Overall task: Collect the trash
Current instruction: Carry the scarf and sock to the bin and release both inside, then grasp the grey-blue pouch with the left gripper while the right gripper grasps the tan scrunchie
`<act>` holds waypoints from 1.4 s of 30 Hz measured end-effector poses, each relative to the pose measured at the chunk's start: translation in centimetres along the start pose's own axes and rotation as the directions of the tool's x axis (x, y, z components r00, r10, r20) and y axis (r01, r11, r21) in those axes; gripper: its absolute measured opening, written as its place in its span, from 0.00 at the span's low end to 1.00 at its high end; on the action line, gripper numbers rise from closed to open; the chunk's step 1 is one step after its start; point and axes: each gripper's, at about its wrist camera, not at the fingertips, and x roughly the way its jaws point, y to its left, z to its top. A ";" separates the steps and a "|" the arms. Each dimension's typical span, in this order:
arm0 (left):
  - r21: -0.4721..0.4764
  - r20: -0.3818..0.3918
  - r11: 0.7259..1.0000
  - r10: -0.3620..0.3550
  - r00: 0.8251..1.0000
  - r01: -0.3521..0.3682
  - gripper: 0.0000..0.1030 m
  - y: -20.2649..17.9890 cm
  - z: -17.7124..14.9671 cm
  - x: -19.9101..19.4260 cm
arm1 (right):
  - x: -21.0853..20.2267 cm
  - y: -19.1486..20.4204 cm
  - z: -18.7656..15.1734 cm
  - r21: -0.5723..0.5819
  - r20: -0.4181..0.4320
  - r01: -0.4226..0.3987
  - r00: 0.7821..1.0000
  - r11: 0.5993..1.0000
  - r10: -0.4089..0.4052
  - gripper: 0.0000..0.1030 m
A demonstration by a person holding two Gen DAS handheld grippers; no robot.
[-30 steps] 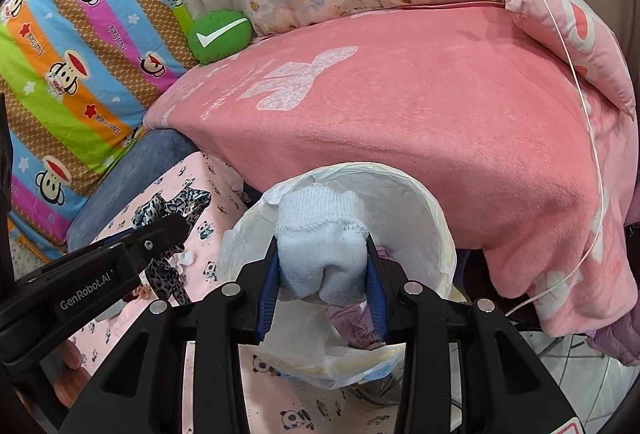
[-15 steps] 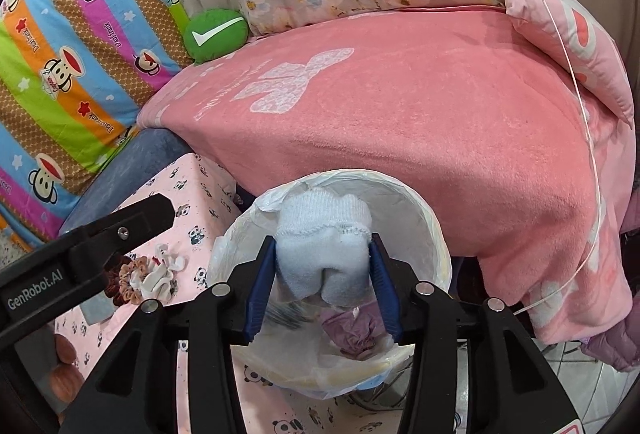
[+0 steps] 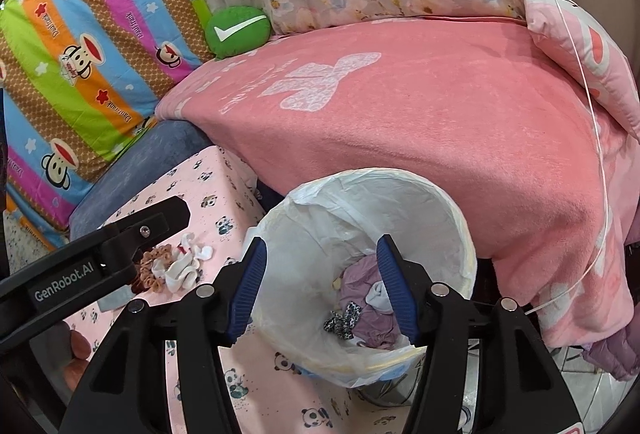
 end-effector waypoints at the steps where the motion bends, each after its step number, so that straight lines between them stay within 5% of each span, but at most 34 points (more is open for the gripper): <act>1: -0.005 0.001 1.000 0.003 1.000 -0.003 0.77 0.3 -0.1 -0.1 | 0.0 0.2 -0.1 -0.004 -0.001 -0.003 1.000 1.000 0.003 0.56; 25: -0.199 -0.001 0.973 0.121 0.993 -0.119 0.77 11.7 -3.2 -2.6 | 1.5 9.7 -3.1 -0.173 -0.082 -0.087 0.994 0.981 0.073 0.56; 42: -0.333 -0.090 0.902 0.259 0.962 -0.274 0.77 23.6 -6.1 -2.1 | 6.2 18.5 -5.4 -0.295 -0.171 -0.152 0.980 0.944 0.104 0.56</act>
